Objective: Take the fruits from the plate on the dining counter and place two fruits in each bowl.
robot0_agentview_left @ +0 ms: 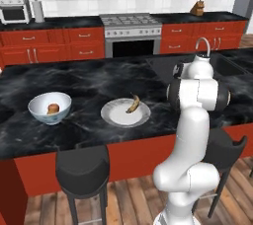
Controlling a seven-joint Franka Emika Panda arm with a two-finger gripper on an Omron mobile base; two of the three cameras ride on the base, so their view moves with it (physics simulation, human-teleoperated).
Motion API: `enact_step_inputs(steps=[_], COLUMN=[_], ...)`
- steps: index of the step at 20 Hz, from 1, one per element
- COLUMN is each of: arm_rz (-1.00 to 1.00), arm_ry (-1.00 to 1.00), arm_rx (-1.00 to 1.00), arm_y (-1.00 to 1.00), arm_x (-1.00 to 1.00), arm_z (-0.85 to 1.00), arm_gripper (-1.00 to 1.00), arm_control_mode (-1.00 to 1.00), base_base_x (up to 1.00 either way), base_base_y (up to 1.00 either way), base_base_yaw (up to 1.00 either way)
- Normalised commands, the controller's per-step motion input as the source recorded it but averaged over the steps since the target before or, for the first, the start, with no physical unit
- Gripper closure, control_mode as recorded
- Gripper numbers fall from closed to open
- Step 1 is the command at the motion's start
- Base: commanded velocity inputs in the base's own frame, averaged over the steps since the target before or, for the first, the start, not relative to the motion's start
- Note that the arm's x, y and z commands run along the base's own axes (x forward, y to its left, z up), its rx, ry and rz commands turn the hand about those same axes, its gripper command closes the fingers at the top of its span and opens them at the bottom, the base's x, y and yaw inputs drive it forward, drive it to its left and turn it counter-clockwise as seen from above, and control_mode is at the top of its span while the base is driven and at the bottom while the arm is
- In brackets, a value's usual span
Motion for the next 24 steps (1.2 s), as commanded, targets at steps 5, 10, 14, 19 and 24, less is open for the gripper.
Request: enact_step_inputs(steps=[5,10,14,19,24], arm_rz=[0.00,0.00,0.00,-0.01,-0.10], arm_ry=[0.00,0.00,-0.02,-0.15,-0.25], arm_rx=[0.00,0.00,-0.01,-0.20,-0.25], arm_y=[0.00,0.00,0.08,0.17,-0.07], arm_x=[0.00,0.00,-0.02,-0.10,-0.02], arm_z=[0.00,0.00,0.03,0.41,0.46], arm_gripper=[1.00,1.00,1.00,1.00,1.00], arm_control_mode=[1.00,-1.00,-1.00,-1.00,-1.00], base_base_x=[0.24,0.02,0.00,0.00,0.00], base_base_y=[-0.21,0.01,0.00,0.00,0.00], base_base_yaw=[0.01,0.00,0.00,0.00,0.00])
